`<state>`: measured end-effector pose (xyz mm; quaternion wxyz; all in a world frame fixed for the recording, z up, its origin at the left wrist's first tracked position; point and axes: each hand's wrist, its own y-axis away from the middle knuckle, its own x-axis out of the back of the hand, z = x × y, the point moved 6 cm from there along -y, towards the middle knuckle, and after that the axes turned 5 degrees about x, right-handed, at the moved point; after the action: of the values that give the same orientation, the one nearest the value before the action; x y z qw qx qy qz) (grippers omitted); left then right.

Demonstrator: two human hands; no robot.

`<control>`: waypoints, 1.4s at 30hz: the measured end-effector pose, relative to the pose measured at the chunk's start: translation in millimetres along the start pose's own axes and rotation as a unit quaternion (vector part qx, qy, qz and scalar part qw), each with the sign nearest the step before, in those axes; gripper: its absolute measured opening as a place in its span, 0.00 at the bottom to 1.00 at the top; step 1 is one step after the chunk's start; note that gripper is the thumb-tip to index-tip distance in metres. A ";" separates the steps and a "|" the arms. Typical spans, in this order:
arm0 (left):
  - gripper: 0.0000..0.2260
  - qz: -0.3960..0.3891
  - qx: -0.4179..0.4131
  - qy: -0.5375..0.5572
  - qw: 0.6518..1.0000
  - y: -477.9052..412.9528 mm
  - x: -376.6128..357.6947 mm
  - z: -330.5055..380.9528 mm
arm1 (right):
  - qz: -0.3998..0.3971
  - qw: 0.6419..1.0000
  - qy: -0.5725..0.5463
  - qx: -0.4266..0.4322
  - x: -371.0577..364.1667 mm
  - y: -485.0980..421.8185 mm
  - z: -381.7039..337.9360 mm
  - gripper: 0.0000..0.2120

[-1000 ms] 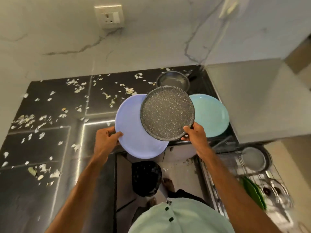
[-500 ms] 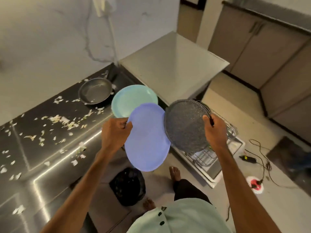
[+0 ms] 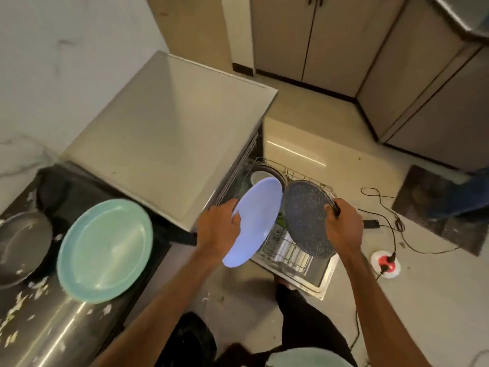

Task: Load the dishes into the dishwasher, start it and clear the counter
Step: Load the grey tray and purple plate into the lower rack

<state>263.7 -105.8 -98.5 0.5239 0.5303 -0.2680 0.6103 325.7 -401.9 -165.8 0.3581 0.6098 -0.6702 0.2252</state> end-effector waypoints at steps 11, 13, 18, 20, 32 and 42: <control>0.09 -0.087 -0.140 -0.172 0.971 -245.7 -206.8 60.5 | 0.145 0.986 -0.059 -0.064 -83.4 -165.9 55.8 0.08; 0.07 -0.084 -0.186 -0.167 0.965 -288.8 -259.2 57.1 | 0.162 0.981 -0.069 -0.085 -111.8 -190.4 70.5 0.09; 0.10 -0.157 -0.251 -0.306 0.905 -370.5 -366.0 62.8 | 0.167 0.978 -0.068 -0.108 -171.2 -241.5 100.3 0.11; 0.09 -0.185 -0.246 -0.321 0.896 -390.1 -392.8 62.6 | 0.158 0.979 -0.061 -0.111 -190.5 -259.7 111.3 0.13; 0.10 -0.243 -0.174 -0.227 0.927 -373.2 -447.2 27.0 | -0.008 0.998 -0.026 -0.064 -296.8 -354.2 105.0 0.15; 0.11 -0.241 -0.105 -0.137 0.955 -375.4 -430.2 36.9 | -0.181 0.983 0.030 -0.017 -368.2 -386.2 103.0 0.17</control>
<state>576.1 -175.8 -572.7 0.6663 0.6000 -0.2638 0.3557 682.4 -296.3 -561.9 0.4234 0.7078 -0.5413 0.1634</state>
